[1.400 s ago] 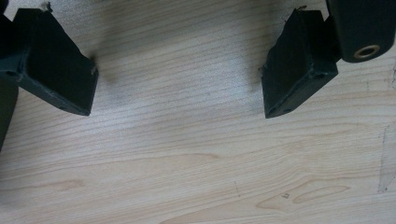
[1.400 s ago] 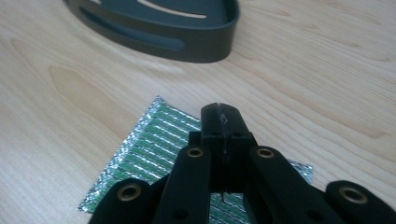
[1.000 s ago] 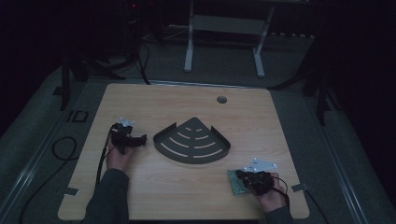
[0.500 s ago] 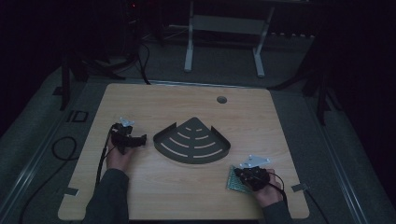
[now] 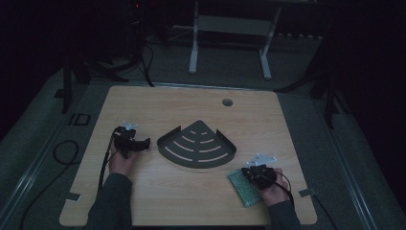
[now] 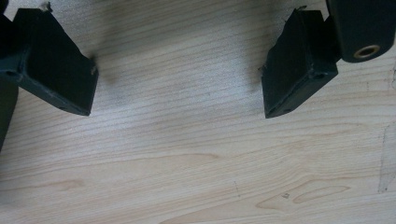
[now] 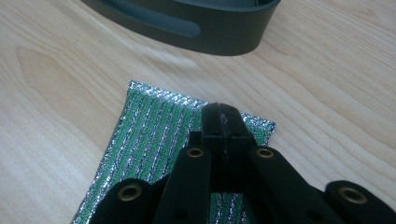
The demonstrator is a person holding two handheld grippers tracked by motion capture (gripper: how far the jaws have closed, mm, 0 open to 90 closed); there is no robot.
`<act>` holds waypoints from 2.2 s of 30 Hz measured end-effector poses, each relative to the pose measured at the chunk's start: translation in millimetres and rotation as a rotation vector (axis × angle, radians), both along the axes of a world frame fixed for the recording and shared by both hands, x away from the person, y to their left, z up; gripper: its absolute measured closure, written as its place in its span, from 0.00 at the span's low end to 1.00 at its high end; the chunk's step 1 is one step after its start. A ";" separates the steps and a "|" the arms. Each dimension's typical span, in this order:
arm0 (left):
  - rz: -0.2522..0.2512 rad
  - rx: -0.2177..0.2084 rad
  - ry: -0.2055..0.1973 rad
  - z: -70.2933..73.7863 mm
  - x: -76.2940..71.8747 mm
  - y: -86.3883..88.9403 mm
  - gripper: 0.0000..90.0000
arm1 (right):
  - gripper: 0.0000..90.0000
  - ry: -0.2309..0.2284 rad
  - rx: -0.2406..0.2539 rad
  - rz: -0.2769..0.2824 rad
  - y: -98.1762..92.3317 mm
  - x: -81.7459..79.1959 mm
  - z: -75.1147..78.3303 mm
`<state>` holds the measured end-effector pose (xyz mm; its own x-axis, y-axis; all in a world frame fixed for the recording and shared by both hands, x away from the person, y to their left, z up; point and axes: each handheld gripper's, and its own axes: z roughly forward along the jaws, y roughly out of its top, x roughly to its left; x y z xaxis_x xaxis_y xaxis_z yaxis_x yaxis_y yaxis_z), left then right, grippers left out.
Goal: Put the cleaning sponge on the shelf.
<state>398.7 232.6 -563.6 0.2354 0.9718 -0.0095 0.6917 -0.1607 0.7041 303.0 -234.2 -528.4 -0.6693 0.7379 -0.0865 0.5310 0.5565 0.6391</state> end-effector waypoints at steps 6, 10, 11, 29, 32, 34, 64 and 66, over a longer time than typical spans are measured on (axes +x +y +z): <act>0.000 0.000 0.000 0.0 0.0 0.0 0.13 | 1.00 0.006 -0.001 -0.001 0.4 8.0 0.7; 0.000 0.000 0.000 0.0 0.0 0.0 0.13 | 0.99 0.003 -0.003 0.011 1.2 10.4 3.8; -0.001 0.000 0.000 0.0 0.0 0.0 0.13 | 0.95 -0.001 0.017 0.014 -0.9 11.0 9.4; 0.000 0.000 0.000 0.0 0.0 0.0 0.13 | 0.75 0.090 -0.023 -0.054 -24.8 -0.1 20.0; -0.001 0.000 0.000 0.0 0.0 0.0 0.13 | 0.75 0.112 -0.025 -0.076 -28.5 -0.1 17.4; 0.000 0.000 0.000 0.0 0.0 0.0 0.13 | 0.75 0.124 -0.026 -0.086 -30.6 -0.1 17.0; 0.001 0.000 0.001 0.0 -0.2 -0.1 0.13 | 0.99 0.325 -0.013 -0.116 -34.2 17.0 12.3; 0.001 0.000 0.001 0.0 -0.2 -0.1 0.13 | 0.99 0.322 -0.024 -0.111 -33.2 16.5 13.6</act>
<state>398.6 232.5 -563.5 0.2347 0.9720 -0.0092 0.6922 -0.1605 0.7037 319.4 -267.4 -514.8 -0.5806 0.8083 0.0978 0.7617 0.4968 0.4159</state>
